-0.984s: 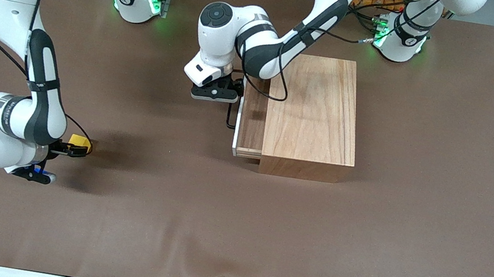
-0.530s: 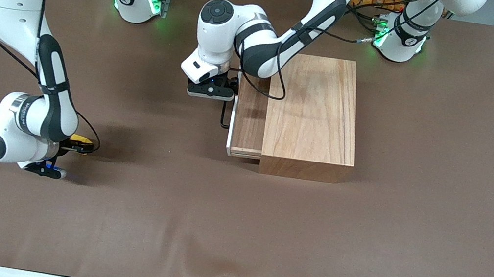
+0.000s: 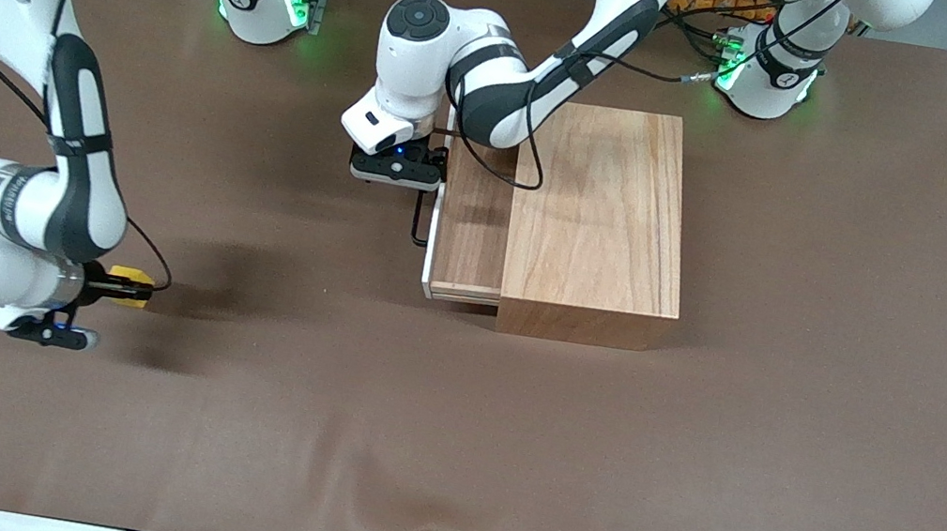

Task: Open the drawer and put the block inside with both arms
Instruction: 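Pull the drawer open with the left gripper while the right gripper lifts the cube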

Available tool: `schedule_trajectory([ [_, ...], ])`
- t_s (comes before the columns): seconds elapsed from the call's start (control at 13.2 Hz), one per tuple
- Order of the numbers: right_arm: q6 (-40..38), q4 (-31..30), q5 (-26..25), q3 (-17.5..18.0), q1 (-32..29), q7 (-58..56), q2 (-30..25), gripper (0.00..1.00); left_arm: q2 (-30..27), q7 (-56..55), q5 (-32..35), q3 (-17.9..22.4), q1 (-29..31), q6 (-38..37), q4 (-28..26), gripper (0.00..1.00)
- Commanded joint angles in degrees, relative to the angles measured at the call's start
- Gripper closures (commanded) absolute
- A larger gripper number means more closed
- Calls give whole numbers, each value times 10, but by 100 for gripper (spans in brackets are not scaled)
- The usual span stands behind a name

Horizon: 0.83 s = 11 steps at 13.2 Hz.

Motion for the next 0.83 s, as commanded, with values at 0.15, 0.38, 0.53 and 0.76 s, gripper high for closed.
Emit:
schedule_trajectory([
  [0.15,-65,86,5,3,-50,-221,-56,100,15,-4,-14,-19,-15,52,21,0],
  [0.38,-75,95,-41,3,-45,-357,-115,100,7,-4,-14,-24,-15,52,21,0],
  [0.53,-76,95,-64,5,-49,-460,-131,100,1,-6,-14,-24,-12,51,21,0],
  [0.76,-77,95,-59,3,-51,-652,-134,100,-41,-1,-48,-19,8,23,17,0],
])
